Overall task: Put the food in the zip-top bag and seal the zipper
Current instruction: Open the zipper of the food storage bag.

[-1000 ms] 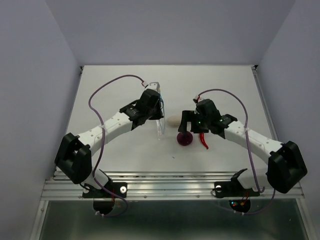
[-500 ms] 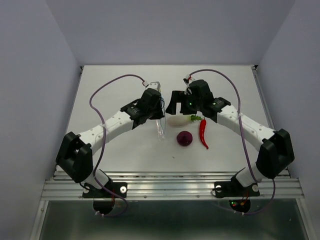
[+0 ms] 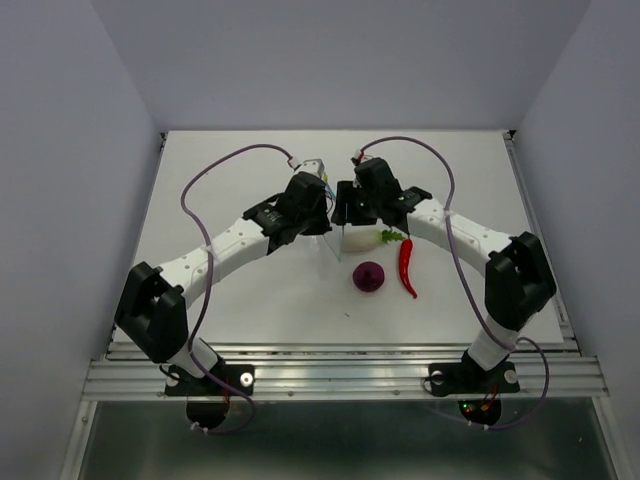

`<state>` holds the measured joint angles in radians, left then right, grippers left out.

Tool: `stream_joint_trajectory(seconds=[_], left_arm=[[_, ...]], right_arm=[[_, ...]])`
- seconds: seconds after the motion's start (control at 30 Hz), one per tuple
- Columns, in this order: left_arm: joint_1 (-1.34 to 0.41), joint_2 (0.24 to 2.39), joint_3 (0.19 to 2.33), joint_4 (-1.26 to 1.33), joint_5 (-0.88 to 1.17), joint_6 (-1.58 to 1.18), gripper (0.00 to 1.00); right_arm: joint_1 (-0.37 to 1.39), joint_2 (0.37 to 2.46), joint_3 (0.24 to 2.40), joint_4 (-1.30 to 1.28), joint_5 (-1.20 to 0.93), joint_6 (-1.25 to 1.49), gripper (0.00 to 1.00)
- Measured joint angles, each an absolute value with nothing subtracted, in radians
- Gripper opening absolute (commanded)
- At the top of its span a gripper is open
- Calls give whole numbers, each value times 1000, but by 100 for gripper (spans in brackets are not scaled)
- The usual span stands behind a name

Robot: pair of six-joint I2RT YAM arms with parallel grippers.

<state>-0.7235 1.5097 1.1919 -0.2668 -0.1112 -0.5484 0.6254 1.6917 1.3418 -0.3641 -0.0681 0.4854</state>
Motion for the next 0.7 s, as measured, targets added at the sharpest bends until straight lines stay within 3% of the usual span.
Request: stream_joint_trajectory(seconds=[0.33,0.43,0.7], left_arm=[[-725,1523,1285,-304,-139,-530,0],[-725,1544,1334,-326,-149,-524,0],[-727,1542,1436,-455,-300,-525,0]], right_arm=[[650,1821,1416,-392,-63,481,35],[651,1847,1469,-390,-85,475,24],[642,1872,1510,-462,101,458,21]])
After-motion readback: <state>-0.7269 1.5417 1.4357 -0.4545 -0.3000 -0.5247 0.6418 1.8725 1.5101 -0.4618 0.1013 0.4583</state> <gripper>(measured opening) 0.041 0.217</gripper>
